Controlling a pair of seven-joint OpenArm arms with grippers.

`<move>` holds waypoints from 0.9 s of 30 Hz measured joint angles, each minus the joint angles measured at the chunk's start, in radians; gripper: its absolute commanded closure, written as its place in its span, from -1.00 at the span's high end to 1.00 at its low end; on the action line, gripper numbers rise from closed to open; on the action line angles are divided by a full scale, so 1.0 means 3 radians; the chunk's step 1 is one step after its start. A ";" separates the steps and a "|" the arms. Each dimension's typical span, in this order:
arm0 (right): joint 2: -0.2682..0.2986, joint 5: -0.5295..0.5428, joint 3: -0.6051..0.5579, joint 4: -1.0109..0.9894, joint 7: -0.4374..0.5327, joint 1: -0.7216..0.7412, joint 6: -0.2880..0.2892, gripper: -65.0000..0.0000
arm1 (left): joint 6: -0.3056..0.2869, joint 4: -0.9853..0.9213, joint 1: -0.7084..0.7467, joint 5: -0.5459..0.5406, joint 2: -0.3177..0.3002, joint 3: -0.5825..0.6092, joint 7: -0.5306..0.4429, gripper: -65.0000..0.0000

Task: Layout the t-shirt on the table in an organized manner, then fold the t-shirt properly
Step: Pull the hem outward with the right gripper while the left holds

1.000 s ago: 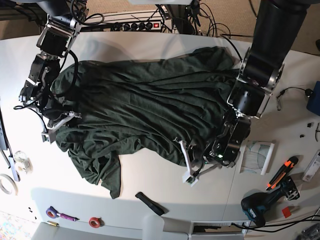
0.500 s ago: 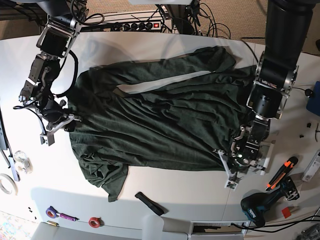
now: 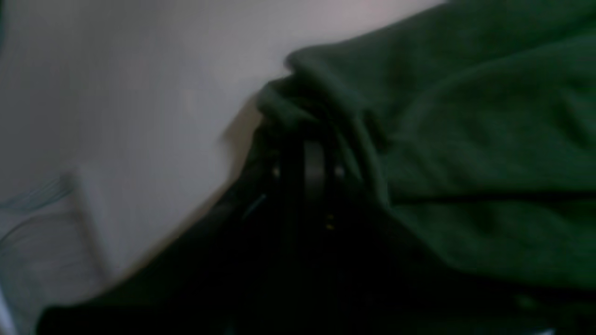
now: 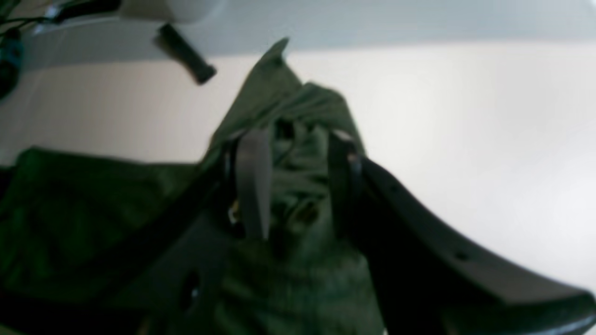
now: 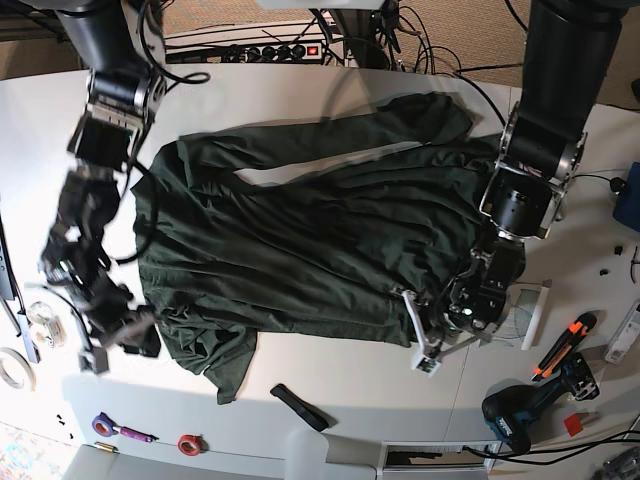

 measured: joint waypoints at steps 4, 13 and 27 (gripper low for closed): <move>0.0000 -0.0206 -0.0498 -0.0851 0.0294 0.0345 -0.0170 -0.47 | 0.0009 -0.0003 0.0000 -0.0086 0.0005 0.0000 0.0006 -0.75; -0.0233 -0.1053 -0.0829 -0.2405 0.0820 0.1122 -0.0687 -1.00 | -0.0134 0.0005 -0.0001 -0.0245 0.0020 -0.0001 0.0123 -0.75; -0.0308 -0.1850 -0.0832 -0.2721 0.1019 0.1481 -0.1282 -1.00 | -0.0230 0.0006 0.0003 -0.0295 0.0014 -0.0001 0.0126 -0.75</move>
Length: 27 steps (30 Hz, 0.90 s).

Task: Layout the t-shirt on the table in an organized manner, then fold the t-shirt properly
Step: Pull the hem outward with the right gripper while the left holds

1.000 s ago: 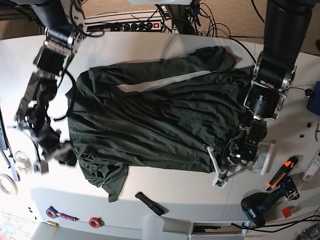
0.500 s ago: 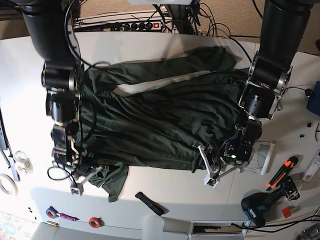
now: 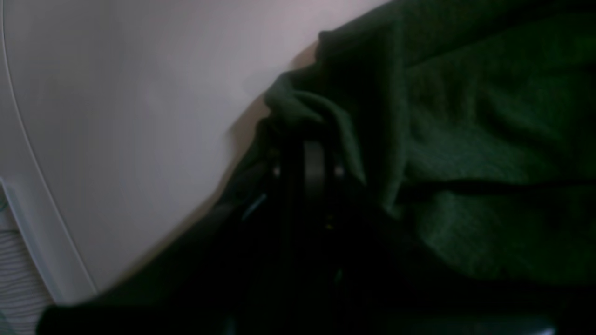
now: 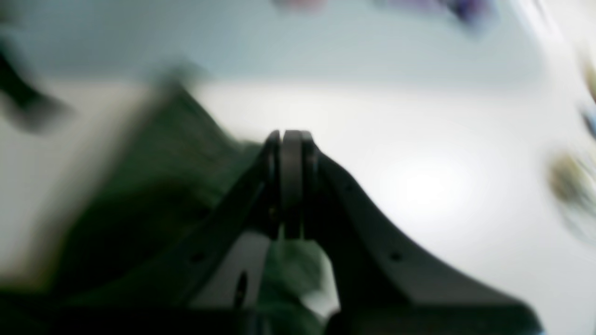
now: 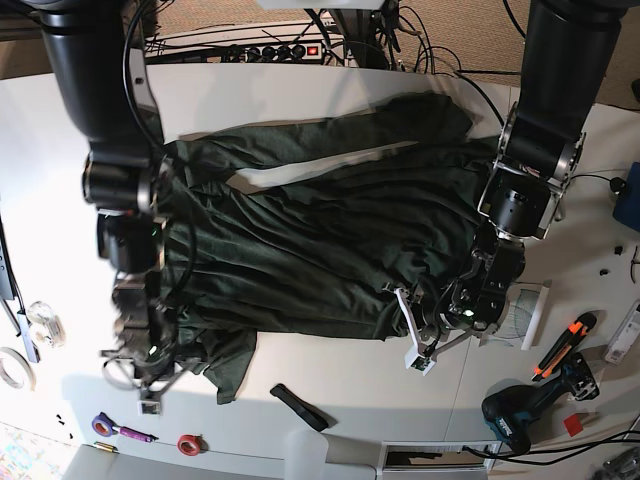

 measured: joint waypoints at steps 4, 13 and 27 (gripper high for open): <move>0.0136 -0.0045 0.0000 0.0211 -0.0832 0.0154 0.0319 -1.00 | 0.0003 0.0004 0.0010 0.0000 0.0008 0.0000 -0.0001 -0.75; 0.0173 0.0444 0.0000 0.0117 -0.0781 -0.0242 0.0530 -1.00 | 0.0006 0.0013 0.0048 -0.0037 0.0006 -0.0004 -0.0045 -0.75; 0.0142 -0.0099 0.0000 -0.0050 0.1535 -0.0562 0.0312 -1.00 | 0.0014 0.0028 0.0065 -0.0062 0.0000 -0.0006 -0.0025 -0.75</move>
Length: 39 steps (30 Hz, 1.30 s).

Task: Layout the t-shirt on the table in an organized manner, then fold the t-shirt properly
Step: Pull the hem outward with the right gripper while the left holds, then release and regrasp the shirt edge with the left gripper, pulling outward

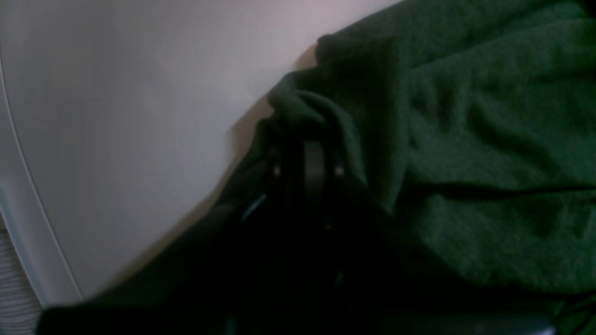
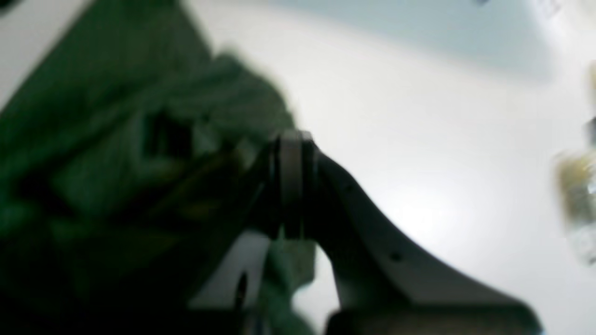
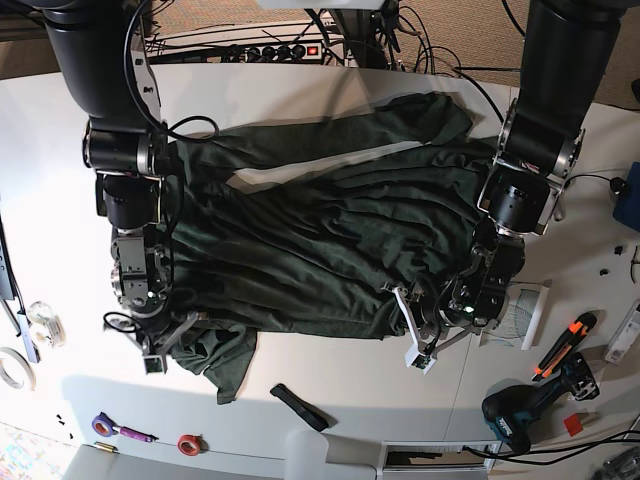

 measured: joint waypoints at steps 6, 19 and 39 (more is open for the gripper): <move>0.0127 0.0717 0.0001 0.0226 -0.0418 0.0165 -0.0108 -1.00 | -0.0001 0.0001 0.0013 -0.0008 -0.0004 0.0000 -0.0057 -0.75; 0.0642 0.2225 0.0904 0.3232 -0.2900 -0.0748 0.1034 -1.00 | -0.0025 0.0852 0.0108 -0.0067 -0.0011 -0.0263 0.0070 -0.75; 0.0772 0.3449 0.1067 0.3393 -0.3557 -0.2555 0.1614 -1.00 | -0.1310 0.1704 0.1279 -0.2223 -0.0942 -0.0876 0.2176 -0.57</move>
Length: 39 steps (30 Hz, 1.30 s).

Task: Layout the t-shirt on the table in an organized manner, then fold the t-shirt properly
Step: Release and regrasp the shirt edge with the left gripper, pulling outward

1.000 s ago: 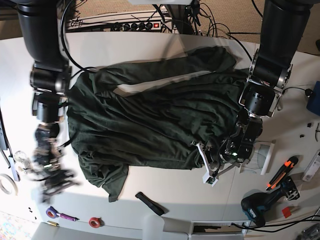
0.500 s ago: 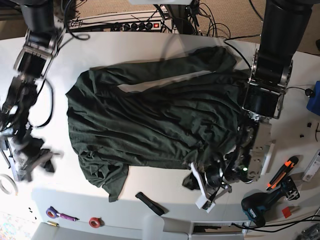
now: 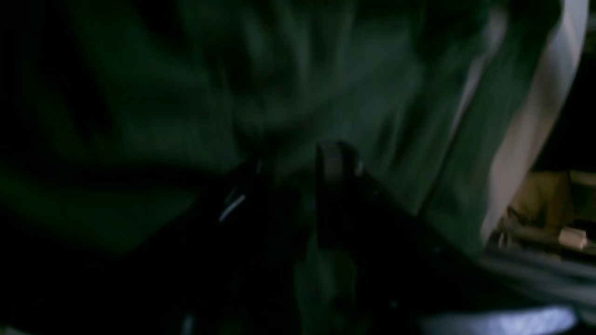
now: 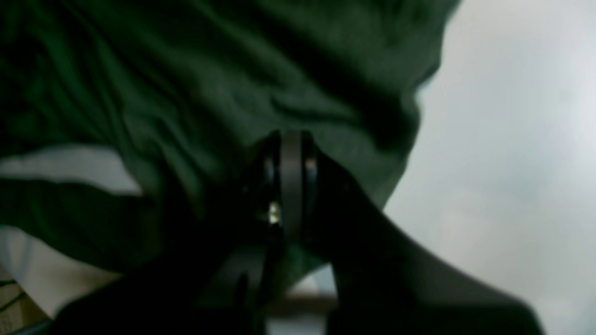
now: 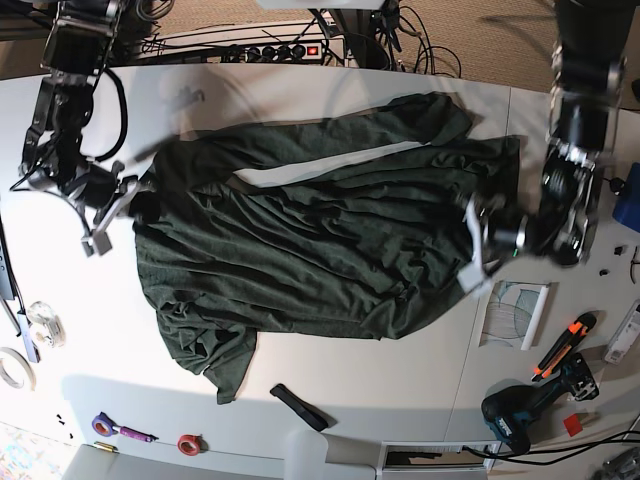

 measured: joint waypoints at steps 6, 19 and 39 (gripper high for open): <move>0.0003 -0.0496 0.0018 0.0027 0.0223 -0.0243 -0.0015 -1.00 | 0.0000 0.0416 0.0416 -0.0033 -0.0299 0.0006 -0.0025 -0.57; 0.0169 -0.1106 0.0017 0.0031 0.0520 -0.0277 -0.0547 -1.00 | 0.0206 0.0519 0.0529 0.1052 -0.0333 -0.0008 -0.1043 -0.57; 0.0169 -0.1096 0.0015 0.0031 0.0520 -0.0280 -0.0556 -1.00 | 0.0439 -0.0032 -0.0502 0.1073 -0.0243 0.0005 -0.1003 -0.05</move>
